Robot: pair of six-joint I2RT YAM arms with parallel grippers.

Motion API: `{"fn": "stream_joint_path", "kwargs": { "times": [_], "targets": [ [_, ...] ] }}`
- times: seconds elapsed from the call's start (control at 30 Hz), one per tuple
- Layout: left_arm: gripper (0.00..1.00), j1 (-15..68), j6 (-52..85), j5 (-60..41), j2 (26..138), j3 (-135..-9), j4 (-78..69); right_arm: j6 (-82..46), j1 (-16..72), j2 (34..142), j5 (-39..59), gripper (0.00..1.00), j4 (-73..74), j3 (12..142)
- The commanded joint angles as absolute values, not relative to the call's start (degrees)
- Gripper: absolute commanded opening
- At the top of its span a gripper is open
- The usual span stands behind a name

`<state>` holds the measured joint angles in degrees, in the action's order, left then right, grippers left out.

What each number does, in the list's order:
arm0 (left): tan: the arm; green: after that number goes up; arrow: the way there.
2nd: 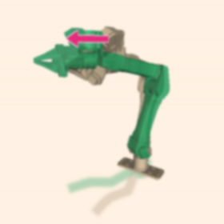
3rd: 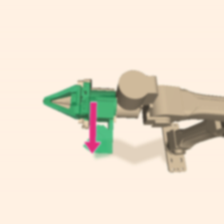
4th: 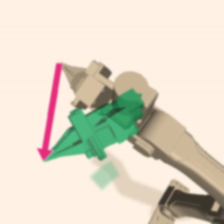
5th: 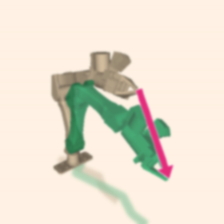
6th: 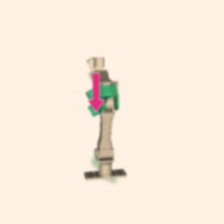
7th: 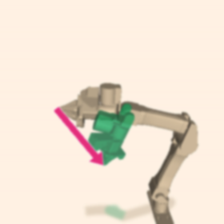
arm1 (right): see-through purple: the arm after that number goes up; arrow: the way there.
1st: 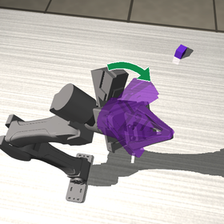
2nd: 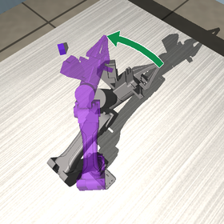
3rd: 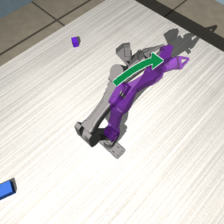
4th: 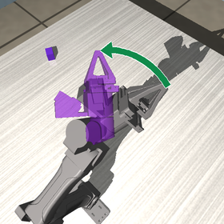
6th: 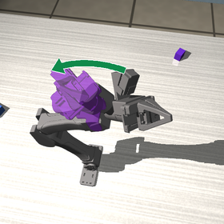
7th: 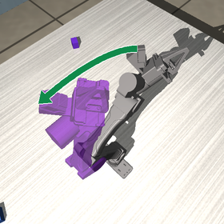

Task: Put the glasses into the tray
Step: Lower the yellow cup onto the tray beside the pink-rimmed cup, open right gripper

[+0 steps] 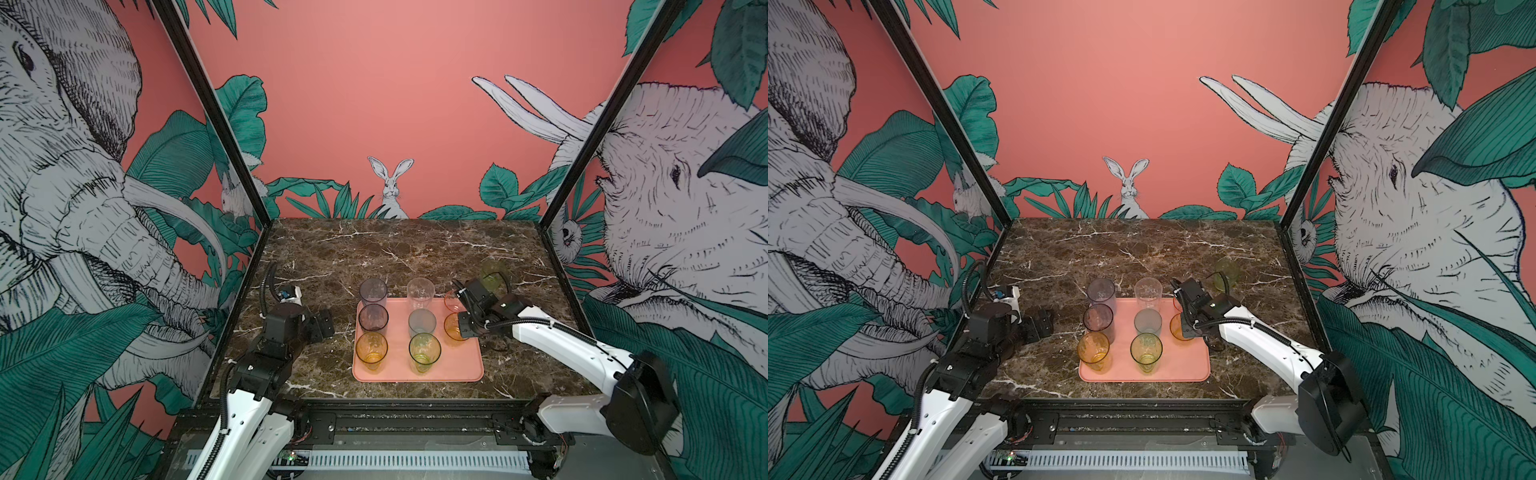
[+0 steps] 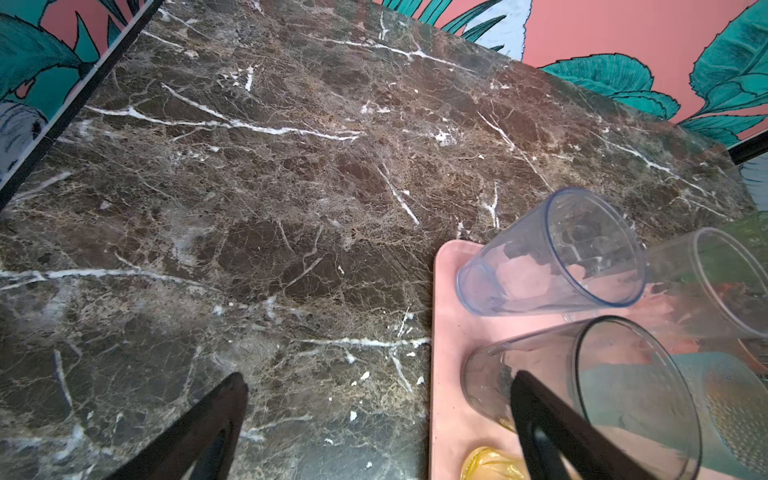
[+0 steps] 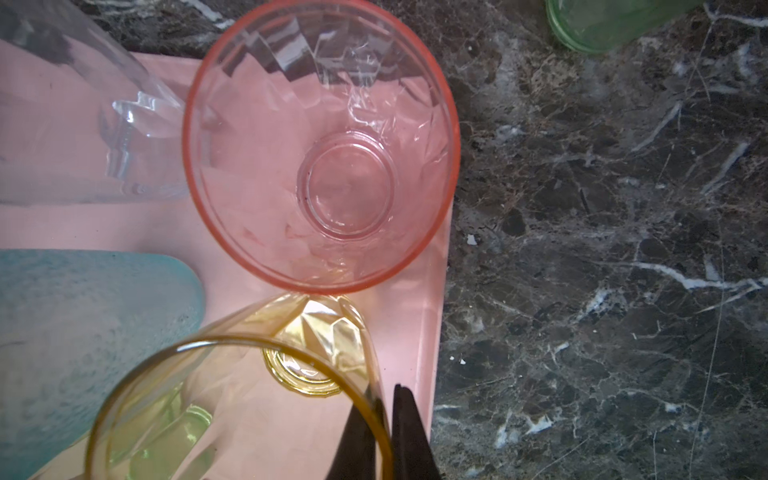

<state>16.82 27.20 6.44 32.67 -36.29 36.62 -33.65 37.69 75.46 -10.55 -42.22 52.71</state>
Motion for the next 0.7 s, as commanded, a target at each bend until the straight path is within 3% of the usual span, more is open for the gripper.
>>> {"fn": "stream_joint_path", "kwargs": {
  "times": [0.0,0.67],
  "targets": [
    [0.99,16.52,27.6,6.64,32.12,-35.33,36.8,-33.05,37.0,76.09,-11.51,0.0,-41.04,51.87],
    [0.99,16.52,27.57,6.74,31.27,-35.82,38.07,-32.28,34.28,77.52,-10.02,0.0,-38.07,50.19]
  ]
}}
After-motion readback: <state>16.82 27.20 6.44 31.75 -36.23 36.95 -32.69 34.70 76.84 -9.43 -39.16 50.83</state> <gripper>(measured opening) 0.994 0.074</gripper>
